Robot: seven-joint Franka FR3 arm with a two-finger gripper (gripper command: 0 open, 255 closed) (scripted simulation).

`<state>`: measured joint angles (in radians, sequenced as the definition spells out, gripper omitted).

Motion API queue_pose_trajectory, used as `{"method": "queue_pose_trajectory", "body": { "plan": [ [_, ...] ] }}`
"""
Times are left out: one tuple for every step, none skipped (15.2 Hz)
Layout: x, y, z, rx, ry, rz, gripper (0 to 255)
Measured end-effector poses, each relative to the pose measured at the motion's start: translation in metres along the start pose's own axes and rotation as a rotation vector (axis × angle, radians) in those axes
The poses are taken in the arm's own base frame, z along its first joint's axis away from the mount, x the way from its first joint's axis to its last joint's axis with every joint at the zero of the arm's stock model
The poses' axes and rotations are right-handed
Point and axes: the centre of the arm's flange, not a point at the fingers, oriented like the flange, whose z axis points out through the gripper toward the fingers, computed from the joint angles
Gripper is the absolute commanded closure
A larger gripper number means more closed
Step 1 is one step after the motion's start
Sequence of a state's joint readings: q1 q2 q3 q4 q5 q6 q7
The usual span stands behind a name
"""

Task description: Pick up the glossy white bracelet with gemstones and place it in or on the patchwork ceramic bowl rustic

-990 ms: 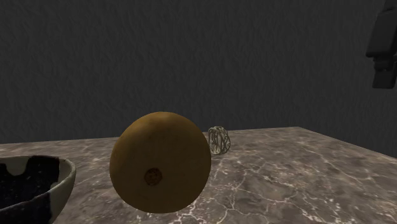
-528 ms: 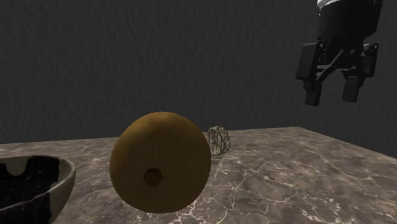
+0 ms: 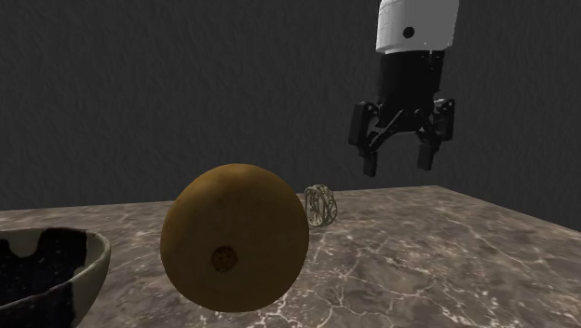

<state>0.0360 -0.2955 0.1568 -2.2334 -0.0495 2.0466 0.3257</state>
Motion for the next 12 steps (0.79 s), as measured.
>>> {"method": "queue_pose_trajectory", "body": {
  "plan": [
    [0.009,-0.004,0.006,-0.002,0.006,0.006,0],
    [0.019,-0.012,0.009,-0.005,0.012,0.012,0],
    [0.027,-0.02,0.014,-0.007,0.018,0.018,0],
    [0.035,-0.031,0.019,-0.009,0.023,0.024,0],
    [0.043,-0.04,0.022,-0.011,0.029,0.03,0],
    [0.051,-0.049,0.026,-0.013,0.035,0.037,0],
    [0.062,-0.06,0.03,-0.015,0.041,0.043,0],
    [0.068,-0.066,0.037,-0.017,0.046,0.049,0],
    [0.078,-0.075,0.041,-0.019,0.052,0.054,0],
    [0.081,-0.078,0.047,-0.02,0.054,0.057,0],
    [0.083,-0.079,0.052,-0.02,0.055,0.059,0],
    [0.084,-0.08,0.058,-0.021,0.056,0.06,0]
  ]
}}
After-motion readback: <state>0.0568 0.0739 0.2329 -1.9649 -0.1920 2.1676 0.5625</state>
